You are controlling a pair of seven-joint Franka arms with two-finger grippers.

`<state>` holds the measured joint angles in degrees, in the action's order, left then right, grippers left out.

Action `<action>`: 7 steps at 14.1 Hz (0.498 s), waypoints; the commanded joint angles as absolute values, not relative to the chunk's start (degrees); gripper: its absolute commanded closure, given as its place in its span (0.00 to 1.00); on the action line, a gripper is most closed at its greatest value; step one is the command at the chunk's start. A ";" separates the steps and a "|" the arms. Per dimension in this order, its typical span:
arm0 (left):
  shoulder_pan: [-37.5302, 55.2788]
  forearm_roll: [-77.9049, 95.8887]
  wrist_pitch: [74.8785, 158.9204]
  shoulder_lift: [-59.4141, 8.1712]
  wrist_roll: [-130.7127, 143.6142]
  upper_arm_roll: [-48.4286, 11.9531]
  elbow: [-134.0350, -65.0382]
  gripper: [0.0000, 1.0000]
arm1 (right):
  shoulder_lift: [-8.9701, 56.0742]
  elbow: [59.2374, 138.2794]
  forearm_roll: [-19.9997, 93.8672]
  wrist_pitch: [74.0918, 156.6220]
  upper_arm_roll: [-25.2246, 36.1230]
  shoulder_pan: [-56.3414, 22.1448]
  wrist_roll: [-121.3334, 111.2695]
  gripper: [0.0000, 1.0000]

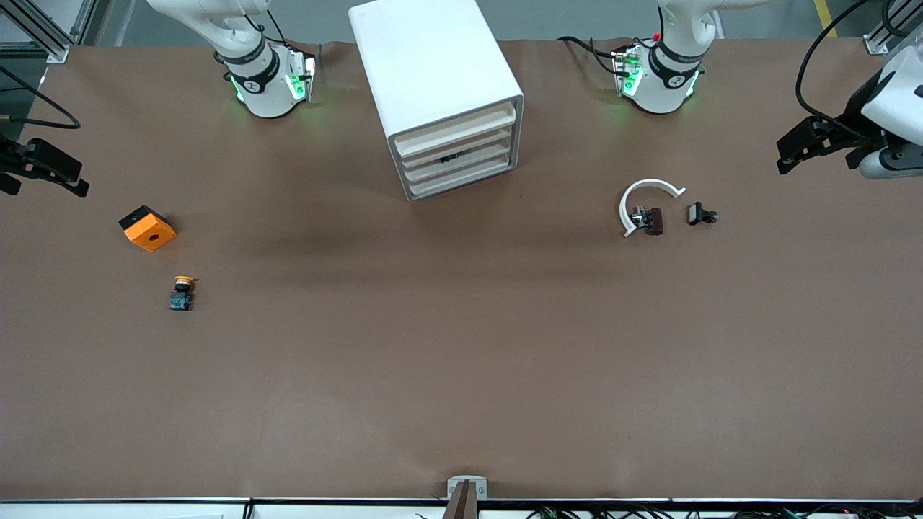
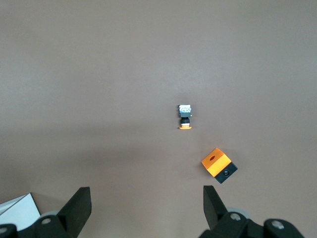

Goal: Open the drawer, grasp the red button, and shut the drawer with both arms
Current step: 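Reach the left gripper toward the white cabinet's drawer handle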

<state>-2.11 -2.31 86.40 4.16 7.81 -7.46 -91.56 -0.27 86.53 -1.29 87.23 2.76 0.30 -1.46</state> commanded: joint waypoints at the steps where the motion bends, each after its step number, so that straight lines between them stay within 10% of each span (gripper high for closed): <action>1: -2.72 -1.41 85.08 3.08 6.07 -7.47 -90.00 0.00 | 0.44 84.90 -0.62 86.40 2.72 0.35 -1.76 0.00; 7: -2.46 -1.94 84.55 -6.29 6.15 -7.56 -86.67 0.00 | 0.44 84.90 -0.62 86.40 2.72 0.35 -1.76 0.00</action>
